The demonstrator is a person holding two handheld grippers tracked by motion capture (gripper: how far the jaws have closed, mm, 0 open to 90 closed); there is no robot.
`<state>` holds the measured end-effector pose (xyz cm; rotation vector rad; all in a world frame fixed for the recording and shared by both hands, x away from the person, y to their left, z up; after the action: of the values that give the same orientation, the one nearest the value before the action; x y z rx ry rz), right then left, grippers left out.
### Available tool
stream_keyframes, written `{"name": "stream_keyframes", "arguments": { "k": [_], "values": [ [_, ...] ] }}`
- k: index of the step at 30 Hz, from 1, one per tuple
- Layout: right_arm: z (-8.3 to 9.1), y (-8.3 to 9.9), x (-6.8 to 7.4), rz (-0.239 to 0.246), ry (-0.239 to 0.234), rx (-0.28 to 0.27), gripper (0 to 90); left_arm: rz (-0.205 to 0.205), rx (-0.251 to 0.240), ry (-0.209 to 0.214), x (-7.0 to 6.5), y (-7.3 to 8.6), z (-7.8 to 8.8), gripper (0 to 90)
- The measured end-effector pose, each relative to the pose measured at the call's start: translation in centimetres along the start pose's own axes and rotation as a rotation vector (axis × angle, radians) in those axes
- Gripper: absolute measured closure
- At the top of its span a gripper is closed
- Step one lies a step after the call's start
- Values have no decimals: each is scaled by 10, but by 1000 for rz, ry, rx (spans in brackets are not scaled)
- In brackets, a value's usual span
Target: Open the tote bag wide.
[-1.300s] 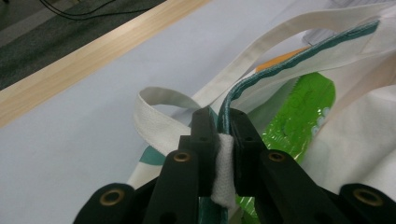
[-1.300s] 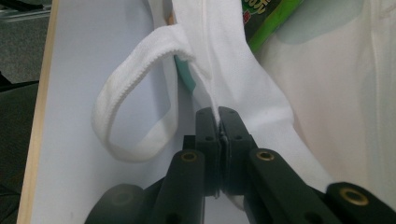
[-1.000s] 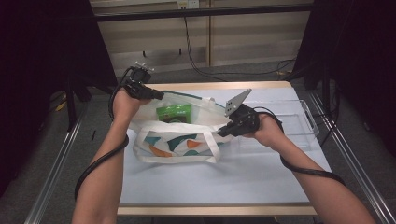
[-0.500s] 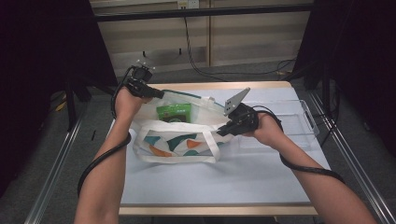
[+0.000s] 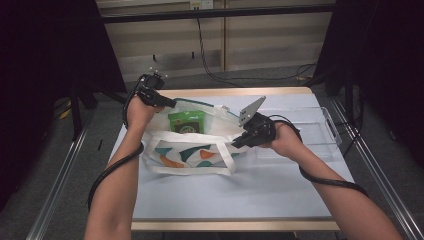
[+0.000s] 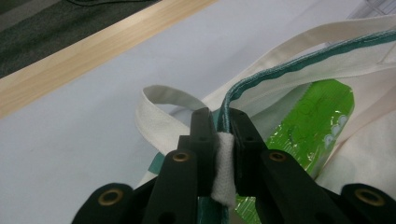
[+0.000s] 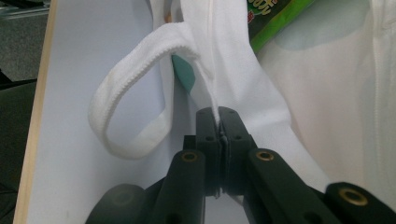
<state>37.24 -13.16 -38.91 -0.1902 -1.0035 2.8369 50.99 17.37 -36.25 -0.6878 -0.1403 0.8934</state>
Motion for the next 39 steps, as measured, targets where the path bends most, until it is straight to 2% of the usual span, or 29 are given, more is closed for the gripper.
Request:
{"name": "stream_keyframes", "arguments": {
  "k": [9,12,14,19,25,26,30,33,35,36,39],
  "values": [
    [-3,4,6,7,-16,4,880,1,-4,-4,1,3,-5,818],
    [-4,5,7,6,-16,7,880,2,10,3,1,4,-6,819],
    [-5,6,8,9,-23,3,880,3,6,-11,0,4,-7,820],
    [-5,7,12,15,-36,5,882,4,12,-3,1,5,-7,817],
    [-9,10,18,24,-54,19,884,-1,3,-22,0,4,-7,812],
    [-9,10,18,26,-48,18,883,1,-4,-28,0,5,-7,780],
    [-7,10,16,0,-26,2,882,6,-18,-27,0,5,-3,748],
    [-4,9,14,1,-18,-19,882,-2,-23,-30,0,5,5,673],
    [-4,8,14,0,-14,-12,882,5,-41,-35,1,4,11,640],
    [-4,7,14,-3,-12,-9,883,3,-32,-33,2,4,13,607],
    [-4,7,14,1,-8,-9,882,10,-37,-33,4,7,18,602]
  ]
}}
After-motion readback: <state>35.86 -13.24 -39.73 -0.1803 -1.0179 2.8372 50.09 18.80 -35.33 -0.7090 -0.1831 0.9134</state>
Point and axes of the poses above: each handheld gripper's, and its own axes: z roughly backward along the jaws, y roughly out of its underside, x roughly to its left, the point moved 2 cm from there along -z, roughly forward along the jaws, and after that the axes turned 7 degrees about z, right-handed, at the moved point
